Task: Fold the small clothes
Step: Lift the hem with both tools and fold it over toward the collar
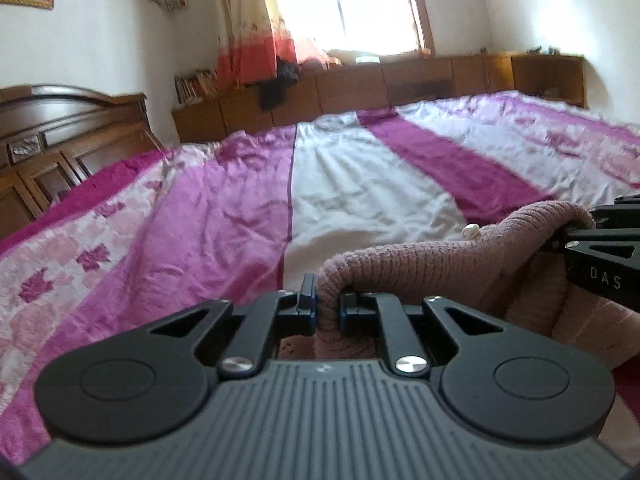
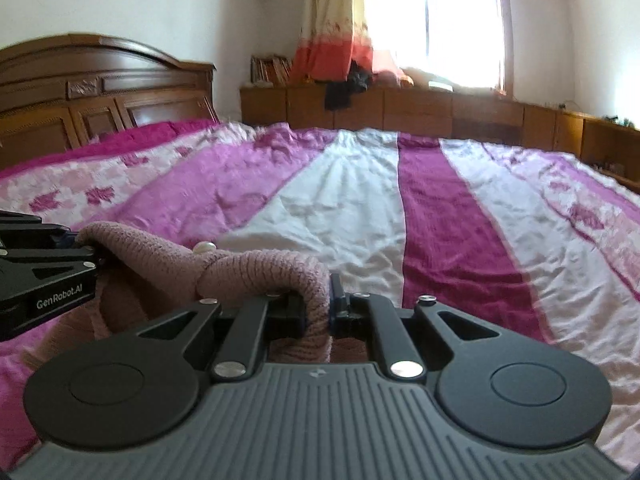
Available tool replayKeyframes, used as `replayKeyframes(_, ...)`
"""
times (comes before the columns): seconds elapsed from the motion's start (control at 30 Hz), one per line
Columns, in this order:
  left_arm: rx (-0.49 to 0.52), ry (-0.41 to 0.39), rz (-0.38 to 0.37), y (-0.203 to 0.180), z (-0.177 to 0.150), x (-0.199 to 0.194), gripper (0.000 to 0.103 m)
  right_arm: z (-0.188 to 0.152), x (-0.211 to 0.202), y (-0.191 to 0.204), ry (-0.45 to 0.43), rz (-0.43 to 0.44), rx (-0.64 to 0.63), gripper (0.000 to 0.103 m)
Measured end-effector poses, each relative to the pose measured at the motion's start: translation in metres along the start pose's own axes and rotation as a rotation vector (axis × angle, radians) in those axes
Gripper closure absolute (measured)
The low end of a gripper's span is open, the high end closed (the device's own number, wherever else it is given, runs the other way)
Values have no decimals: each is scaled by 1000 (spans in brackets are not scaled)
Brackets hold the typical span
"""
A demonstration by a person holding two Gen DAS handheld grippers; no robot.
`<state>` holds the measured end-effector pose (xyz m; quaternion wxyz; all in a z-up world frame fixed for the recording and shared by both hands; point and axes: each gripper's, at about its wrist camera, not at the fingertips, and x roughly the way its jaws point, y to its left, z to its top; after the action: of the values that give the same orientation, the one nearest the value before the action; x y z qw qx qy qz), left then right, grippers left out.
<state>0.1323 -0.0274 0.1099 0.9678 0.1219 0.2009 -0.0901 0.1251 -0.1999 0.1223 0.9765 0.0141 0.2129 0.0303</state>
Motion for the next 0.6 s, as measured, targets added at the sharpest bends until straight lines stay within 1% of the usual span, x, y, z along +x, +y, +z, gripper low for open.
replayKeyframes(0.2,22,120,1,-8,-16,61,90,-19,72,-11,129,-12,30,92)
replayKeyframes(0.37,44,200,-4,-12,-35,96,88,-39,116,-12,217,-28,38,92)
replayKeyframes(0.43,51,220,-4,-14,-42,103,88,-46,126,-12,235,-35,52,91)
replayKeyframes(0.53,78,215,3,-19,-48,105,88,-54,132,-12,241,-41,61,90)
replayKeyframes(0.6,89,214,7,-21,-48,103,87,-55,133,-11,236,-40,59,84)
